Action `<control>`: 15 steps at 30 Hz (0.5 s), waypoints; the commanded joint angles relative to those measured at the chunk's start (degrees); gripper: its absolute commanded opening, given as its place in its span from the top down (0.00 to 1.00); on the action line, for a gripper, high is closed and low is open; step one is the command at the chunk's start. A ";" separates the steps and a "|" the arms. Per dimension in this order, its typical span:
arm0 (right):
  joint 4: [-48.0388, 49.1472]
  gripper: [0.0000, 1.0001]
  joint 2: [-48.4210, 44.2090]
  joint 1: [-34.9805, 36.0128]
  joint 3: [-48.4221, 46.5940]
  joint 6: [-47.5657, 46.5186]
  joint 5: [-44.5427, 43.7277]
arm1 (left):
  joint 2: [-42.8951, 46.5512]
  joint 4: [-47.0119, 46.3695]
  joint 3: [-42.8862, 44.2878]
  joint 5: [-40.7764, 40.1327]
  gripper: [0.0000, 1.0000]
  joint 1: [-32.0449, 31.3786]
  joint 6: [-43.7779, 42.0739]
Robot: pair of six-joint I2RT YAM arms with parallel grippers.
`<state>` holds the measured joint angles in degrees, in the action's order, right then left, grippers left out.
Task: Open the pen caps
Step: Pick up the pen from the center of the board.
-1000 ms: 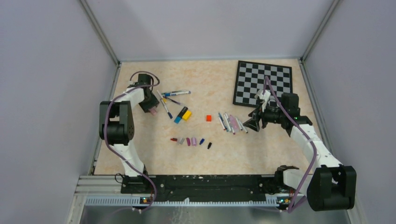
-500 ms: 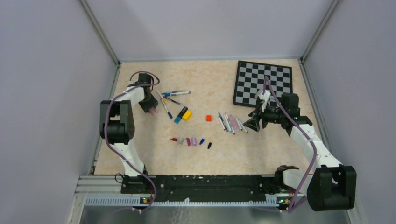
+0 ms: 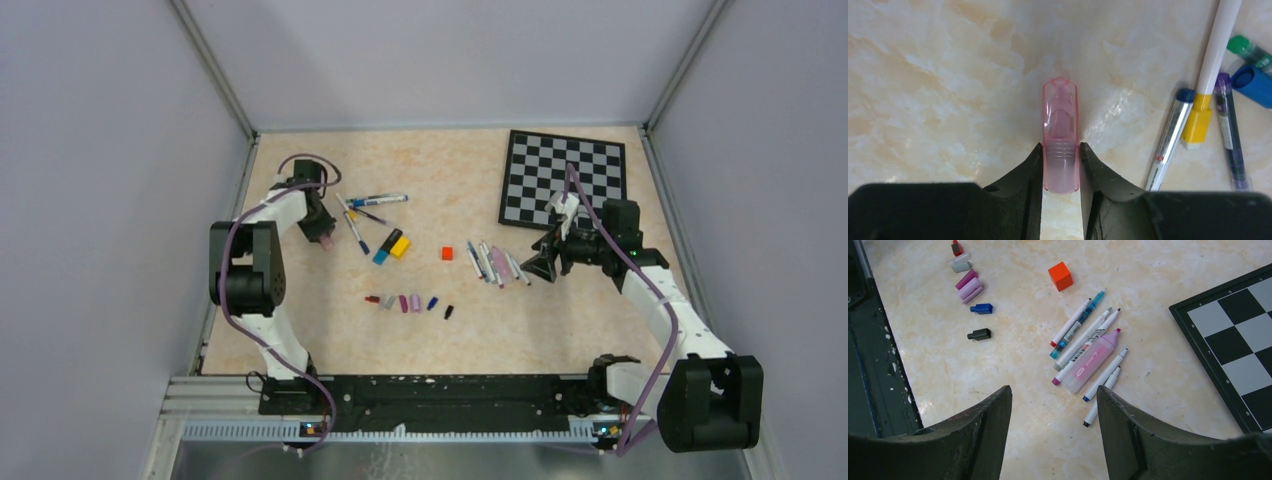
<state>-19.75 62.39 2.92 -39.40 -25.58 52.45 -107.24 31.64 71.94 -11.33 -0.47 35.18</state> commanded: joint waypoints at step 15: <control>-5.73 0.38 -2.87 -0.54 -2.06 -8.00 14.61 | 40.24 -36.87 -32.11 36.62 0.87 -1.88 11.30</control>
<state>-22.85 61.36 2.87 -39.40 -29.23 59.68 -74.22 11.49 45.60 12.69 -0.54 38.06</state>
